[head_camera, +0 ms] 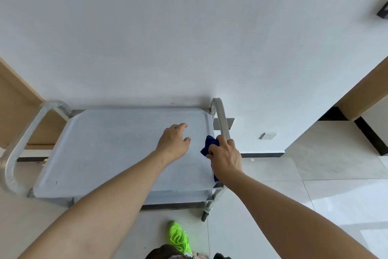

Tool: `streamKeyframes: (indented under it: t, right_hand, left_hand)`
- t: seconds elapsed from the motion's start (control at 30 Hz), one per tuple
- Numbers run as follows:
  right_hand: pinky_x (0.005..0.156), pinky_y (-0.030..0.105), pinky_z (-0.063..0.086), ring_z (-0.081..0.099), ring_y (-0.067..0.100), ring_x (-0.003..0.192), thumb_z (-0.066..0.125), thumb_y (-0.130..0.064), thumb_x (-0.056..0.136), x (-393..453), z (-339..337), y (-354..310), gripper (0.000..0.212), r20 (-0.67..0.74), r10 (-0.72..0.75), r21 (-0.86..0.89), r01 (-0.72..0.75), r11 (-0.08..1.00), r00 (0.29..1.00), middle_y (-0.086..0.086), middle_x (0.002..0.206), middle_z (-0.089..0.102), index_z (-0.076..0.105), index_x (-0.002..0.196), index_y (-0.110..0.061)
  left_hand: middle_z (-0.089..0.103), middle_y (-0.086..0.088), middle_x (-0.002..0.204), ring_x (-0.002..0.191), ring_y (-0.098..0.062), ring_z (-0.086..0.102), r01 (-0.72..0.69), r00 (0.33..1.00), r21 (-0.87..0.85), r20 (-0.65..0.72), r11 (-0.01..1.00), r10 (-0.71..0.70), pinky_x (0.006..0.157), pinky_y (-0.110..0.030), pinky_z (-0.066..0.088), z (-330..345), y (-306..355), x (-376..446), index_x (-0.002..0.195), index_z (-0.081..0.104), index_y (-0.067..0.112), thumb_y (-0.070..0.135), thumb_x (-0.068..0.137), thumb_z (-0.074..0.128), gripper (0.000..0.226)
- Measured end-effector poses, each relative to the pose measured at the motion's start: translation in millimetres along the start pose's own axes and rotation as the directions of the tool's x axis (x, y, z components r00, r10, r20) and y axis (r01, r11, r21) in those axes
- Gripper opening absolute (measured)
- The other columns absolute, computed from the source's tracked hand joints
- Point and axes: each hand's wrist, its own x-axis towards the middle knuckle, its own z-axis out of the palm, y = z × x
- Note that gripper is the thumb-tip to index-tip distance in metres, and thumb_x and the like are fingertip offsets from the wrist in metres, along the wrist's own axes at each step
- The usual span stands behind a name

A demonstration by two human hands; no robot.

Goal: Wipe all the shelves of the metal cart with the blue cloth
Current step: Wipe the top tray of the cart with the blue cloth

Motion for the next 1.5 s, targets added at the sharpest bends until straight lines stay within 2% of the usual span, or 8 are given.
streamKeyframes:
  t: [0.53,0.6,0.67,0.73,0.97,1.23,1.37,1.5]
  right_hand:
    - [0.059,0.03,0.04,0.037,0.019,0.097,0.054,-0.035,0.102,-39,40,-82,0.019,0.056,-0.059,0.07,0.055,0.996,0.997,-0.007,0.128,0.046,0.07,0.104,-0.025]
    - [0.067,0.031,0.042,0.039,0.021,0.108,0.053,-0.041,0.1,-34,44,-88,0.022,0.053,-0.041,0.085,0.036,0.996,0.998,-0.008,0.137,0.044,0.071,0.108,-0.031]
    - [0.095,0.041,0.039,0.031,0.028,0.131,0.051,-0.05,0.098,-29,53,-90,0.028,0.121,-0.025,0.078,0.015,0.997,0.992,-0.008,0.156,0.03,0.066,0.12,-0.04]
    - [0.115,0.054,0.02,0.012,0.033,0.146,0.047,-0.056,0.098,-26,65,-92,0.037,0.217,0.017,0.07,-0.033,0.997,0.976,-0.008,0.165,0.014,0.057,0.131,-0.044]
    - [0.117,0.05,0.026,0.01,0.031,0.151,0.039,-0.058,0.101,-36,112,-88,0.065,0.457,0.195,0.058,-0.248,0.967,0.868,-0.003,0.168,0.009,0.02,0.158,-0.034]
    - [0.094,0.044,0.035,0.045,0.031,0.115,0.039,-0.045,0.103,-33,119,-91,0.042,0.305,0.149,-0.091,-0.127,0.988,0.941,0.003,0.132,0.054,0.046,0.142,-0.03]
    - [0.116,0.055,0.024,0.028,0.044,0.142,0.046,-0.046,0.1,-28,134,-80,0.051,0.277,0.018,-0.044,-0.006,0.999,0.961,0.016,0.154,0.038,0.045,0.146,-0.025]
    - [0.114,0.062,0.025,0.027,0.045,0.145,0.029,-0.058,0.102,-29,149,-66,0.058,0.281,-0.027,0.007,0.026,1.0,0.959,0.006,0.162,0.032,0.029,0.156,-0.038]
  left_hand:
    - [0.049,-0.008,0.142,0.13,-0.028,0.043,0.133,0.991,0.033,0.027,0.991,-0.134,0.1,-0.038,0.041,-16,-83,-56,0.143,0.038,0.019,0.035,0.095,0.05,0.052]
    - [0.049,-0.008,0.14,0.129,-0.028,0.043,0.124,0.991,0.037,0.045,0.992,-0.126,0.099,-0.038,0.042,-20,-93,-46,0.143,0.039,0.018,0.035,0.095,0.05,0.051]
    - [0.049,-0.008,0.14,0.128,-0.029,0.043,0.111,0.991,0.041,0.066,0.993,-0.113,0.099,-0.038,0.042,-20,-103,-35,0.142,0.039,0.018,0.034,0.095,0.049,0.051]
    - [0.049,-0.009,0.14,0.129,-0.029,0.043,0.102,0.99,0.045,0.098,0.994,-0.106,0.098,-0.038,0.042,-17,-112,-27,0.143,0.039,0.018,0.034,0.095,0.048,0.051]
    - [0.046,-0.008,0.143,0.132,-0.029,0.039,0.033,0.964,0.123,0.259,0.992,-0.064,0.103,-0.042,0.042,8,-137,-16,0.143,0.04,0.018,0.037,0.096,0.049,0.052]
    - [0.045,-0.004,0.145,0.133,-0.027,0.036,-0.055,0.925,0.116,0.381,0.992,0.007,0.104,-0.04,0.04,43,-138,-13,0.142,0.043,0.019,0.036,0.095,0.052,0.052]
    - [0.04,-0.005,0.149,0.136,-0.028,0.032,-0.061,0.923,0.145,0.386,0.988,0.001,0.106,-0.04,0.037,57,-136,-6,0.143,0.041,0.02,0.036,0.094,0.052,0.053]
    - [0.026,-0.01,0.158,0.142,-0.03,0.022,-0.039,0.931,0.207,0.363,0.978,-0.04,0.112,-0.042,0.03,67,-137,6,0.148,0.027,0.022,0.034,0.093,0.051,0.061]
